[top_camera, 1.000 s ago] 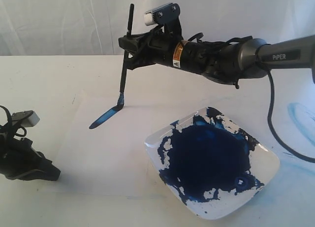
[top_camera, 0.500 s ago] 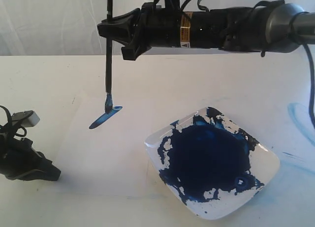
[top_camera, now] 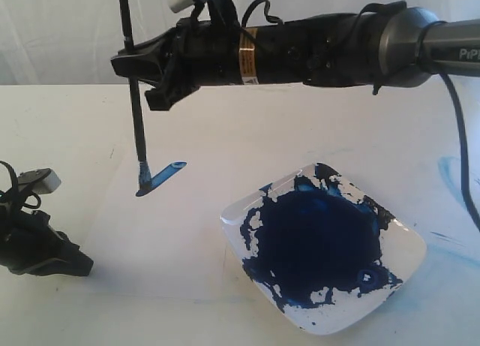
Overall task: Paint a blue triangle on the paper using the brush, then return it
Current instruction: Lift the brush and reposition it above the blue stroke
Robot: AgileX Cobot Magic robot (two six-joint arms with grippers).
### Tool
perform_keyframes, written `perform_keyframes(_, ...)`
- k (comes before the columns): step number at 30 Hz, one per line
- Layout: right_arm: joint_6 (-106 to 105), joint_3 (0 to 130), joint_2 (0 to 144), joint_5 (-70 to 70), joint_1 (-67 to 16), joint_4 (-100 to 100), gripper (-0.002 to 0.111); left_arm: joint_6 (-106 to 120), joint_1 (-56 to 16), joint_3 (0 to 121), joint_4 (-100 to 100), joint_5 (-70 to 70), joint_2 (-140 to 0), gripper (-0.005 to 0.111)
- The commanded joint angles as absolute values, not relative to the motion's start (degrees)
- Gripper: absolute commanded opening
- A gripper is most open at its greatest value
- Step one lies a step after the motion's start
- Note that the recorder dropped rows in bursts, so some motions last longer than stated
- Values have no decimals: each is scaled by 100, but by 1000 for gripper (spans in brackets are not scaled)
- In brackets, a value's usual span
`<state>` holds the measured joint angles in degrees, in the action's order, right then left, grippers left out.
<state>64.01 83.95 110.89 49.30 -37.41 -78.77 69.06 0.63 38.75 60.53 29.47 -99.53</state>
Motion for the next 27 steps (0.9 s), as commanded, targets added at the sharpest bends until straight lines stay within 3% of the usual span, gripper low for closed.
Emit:
perform_keyframes(1, 6083, 8386, 11088, 4713, -3868, -6635, 0, 6903, 26, 3882, 6126, 3108, -9942, 0)
perform_keyframes(10, 5676, 8396, 11142, 3738, -3880, -5715, 0, 6903, 26, 3882, 6126, 3108, -9942, 0)
perform_keyframes(27, 5663, 8396, 11510, 3627, -4057, -5181, 0, 6903, 26, 3882, 6126, 3122, -9942, 0)
